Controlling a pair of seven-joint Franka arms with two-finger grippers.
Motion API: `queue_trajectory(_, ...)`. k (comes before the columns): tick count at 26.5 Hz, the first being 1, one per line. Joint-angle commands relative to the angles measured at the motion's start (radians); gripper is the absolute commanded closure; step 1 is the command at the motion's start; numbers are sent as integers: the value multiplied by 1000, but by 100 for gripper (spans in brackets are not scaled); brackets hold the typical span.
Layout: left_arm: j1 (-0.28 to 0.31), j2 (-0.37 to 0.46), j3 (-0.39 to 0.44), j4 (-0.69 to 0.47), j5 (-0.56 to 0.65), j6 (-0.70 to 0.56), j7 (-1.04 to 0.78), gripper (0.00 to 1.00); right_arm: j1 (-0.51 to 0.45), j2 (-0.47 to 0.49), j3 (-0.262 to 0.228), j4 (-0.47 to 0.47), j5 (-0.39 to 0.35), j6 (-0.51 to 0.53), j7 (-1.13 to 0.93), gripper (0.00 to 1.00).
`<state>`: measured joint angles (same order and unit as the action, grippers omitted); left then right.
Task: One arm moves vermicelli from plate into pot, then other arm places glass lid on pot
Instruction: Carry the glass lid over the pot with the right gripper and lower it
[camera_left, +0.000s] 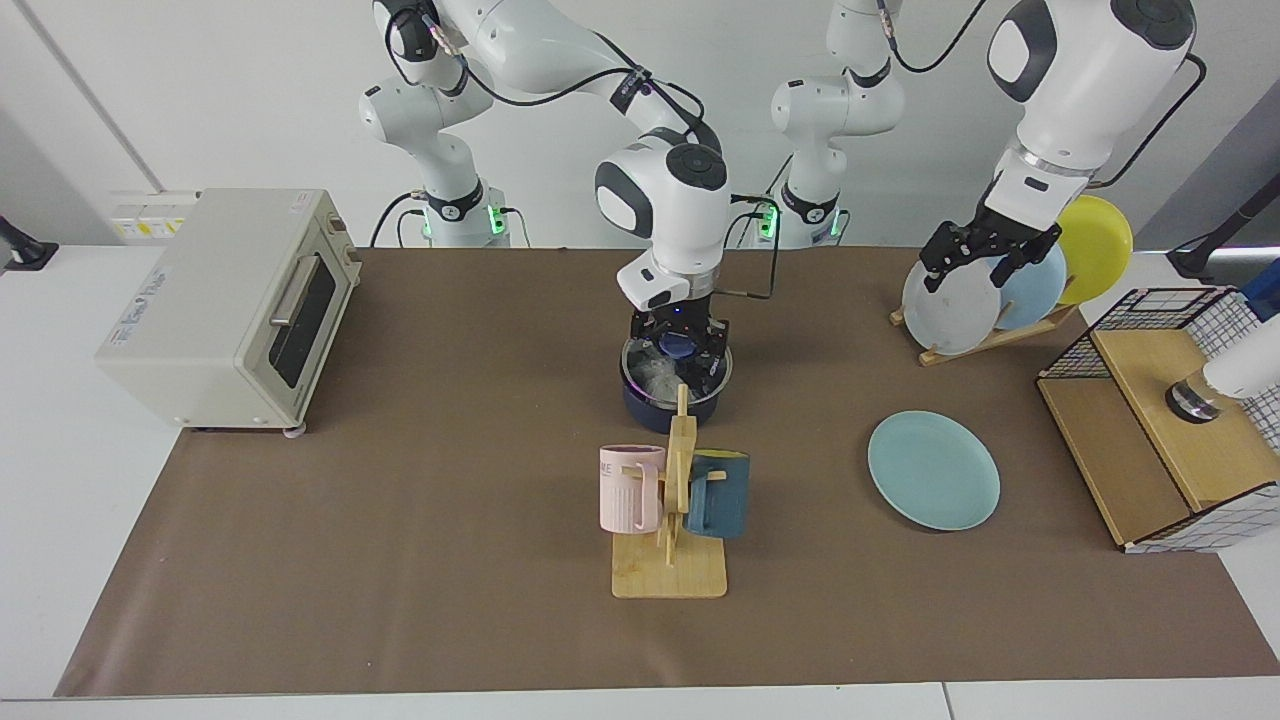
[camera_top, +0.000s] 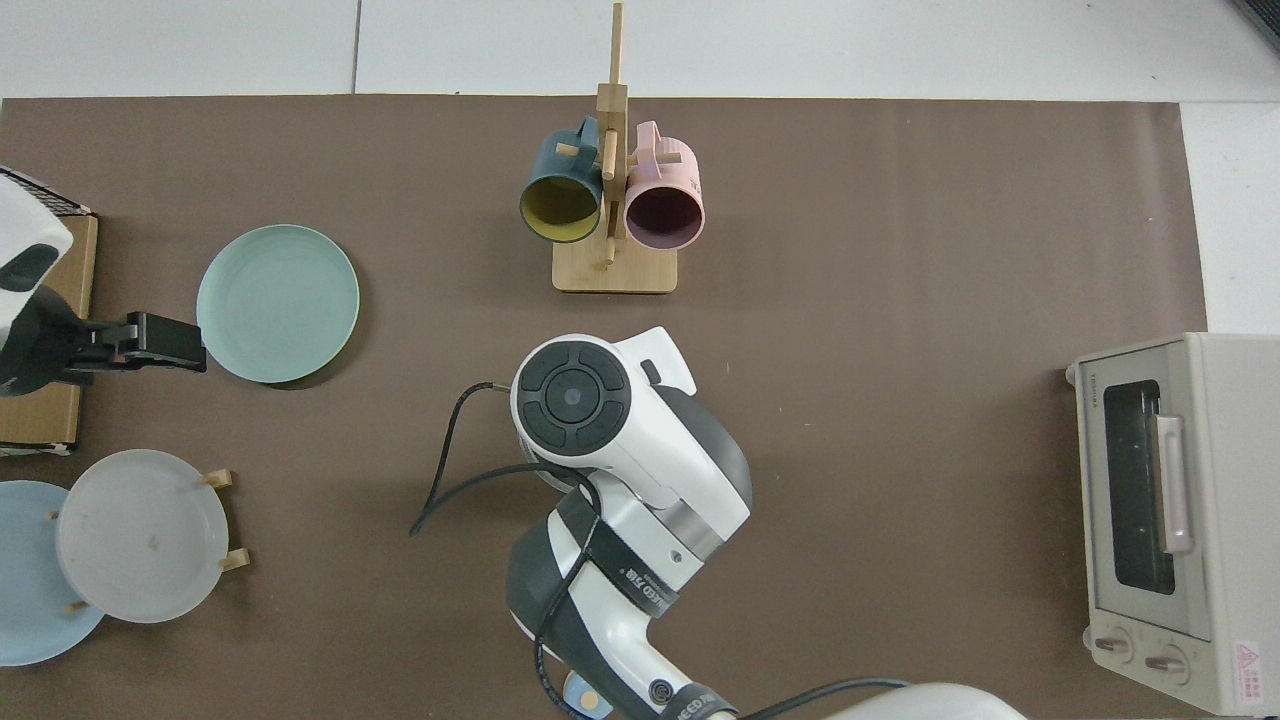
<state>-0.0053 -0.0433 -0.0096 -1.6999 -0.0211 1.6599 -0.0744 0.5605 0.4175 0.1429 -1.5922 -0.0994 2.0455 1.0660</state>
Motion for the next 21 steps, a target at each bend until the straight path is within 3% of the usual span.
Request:
queue_trajectory(1, -1, -15, -1, -6, 13, 8, 1, 0, -14, 4, 9, -14, 27, 39, -20, 100)
queue_trajectory(4, -1, -13, -1, -6, 13, 8, 1, 0, -20, 6, 7, -34, 27, 68, -24, 100)
queue_trajectory(21, 2, -13, -1, 3, 12, 0, 1, 0, -37, 6, 7, -32, 89, 9, -63, 100)
